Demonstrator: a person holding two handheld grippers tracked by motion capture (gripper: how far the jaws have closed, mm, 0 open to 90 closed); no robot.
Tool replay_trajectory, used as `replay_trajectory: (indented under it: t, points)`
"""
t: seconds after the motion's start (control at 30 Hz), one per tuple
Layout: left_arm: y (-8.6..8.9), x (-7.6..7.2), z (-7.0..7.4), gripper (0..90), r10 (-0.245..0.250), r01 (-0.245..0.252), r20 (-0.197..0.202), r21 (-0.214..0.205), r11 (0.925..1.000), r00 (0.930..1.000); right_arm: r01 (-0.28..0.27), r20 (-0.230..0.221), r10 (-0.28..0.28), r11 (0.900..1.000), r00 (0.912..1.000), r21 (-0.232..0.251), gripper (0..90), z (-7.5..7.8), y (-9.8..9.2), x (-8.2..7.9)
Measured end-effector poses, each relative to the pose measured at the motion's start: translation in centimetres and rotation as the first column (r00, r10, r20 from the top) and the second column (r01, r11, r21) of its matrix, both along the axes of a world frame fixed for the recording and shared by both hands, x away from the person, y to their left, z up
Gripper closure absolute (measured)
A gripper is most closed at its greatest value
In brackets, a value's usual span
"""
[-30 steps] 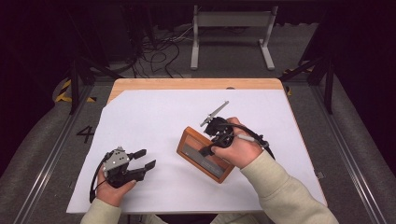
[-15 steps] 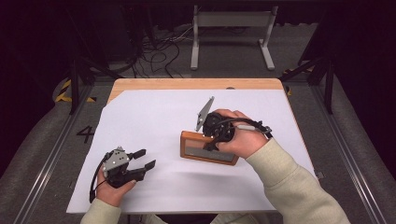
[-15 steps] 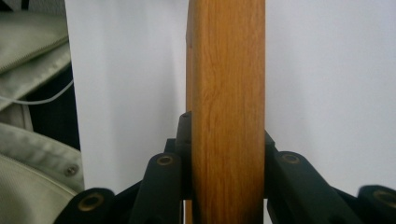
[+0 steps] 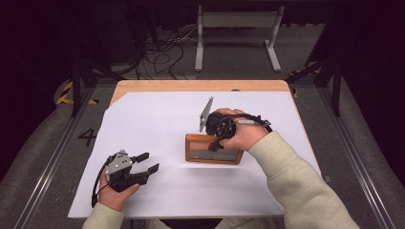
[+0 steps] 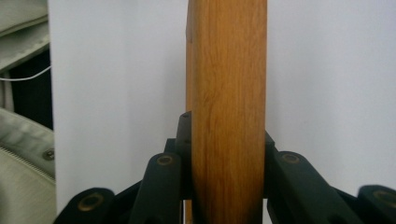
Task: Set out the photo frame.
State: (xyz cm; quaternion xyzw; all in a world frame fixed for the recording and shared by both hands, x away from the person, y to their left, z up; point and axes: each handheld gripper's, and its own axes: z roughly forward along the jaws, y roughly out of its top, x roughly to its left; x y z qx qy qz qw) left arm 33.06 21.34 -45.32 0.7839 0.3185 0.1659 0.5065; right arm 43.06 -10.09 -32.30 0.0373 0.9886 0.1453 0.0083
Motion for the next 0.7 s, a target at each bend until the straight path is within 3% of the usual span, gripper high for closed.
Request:
replay_trajectory:
  t: [0.3,0.7]
  points:
    - [0.0,0.1,-0.1,40.5,0.005,-0.005,-0.014,0.005,1.0,0.9999,0.0,-0.019,0.0,1.0,0.9998,0.0,72.7,-1.9,-0.9,1.8]
    - [0.0,0.1,-0.2,40.4,0.007,-0.006,-0.015,0.01,0.9999,0.9999,-0.03,-0.041,0.029,0.9995,0.9987,-0.007,72.6,-3.1,-0.6,1.9]
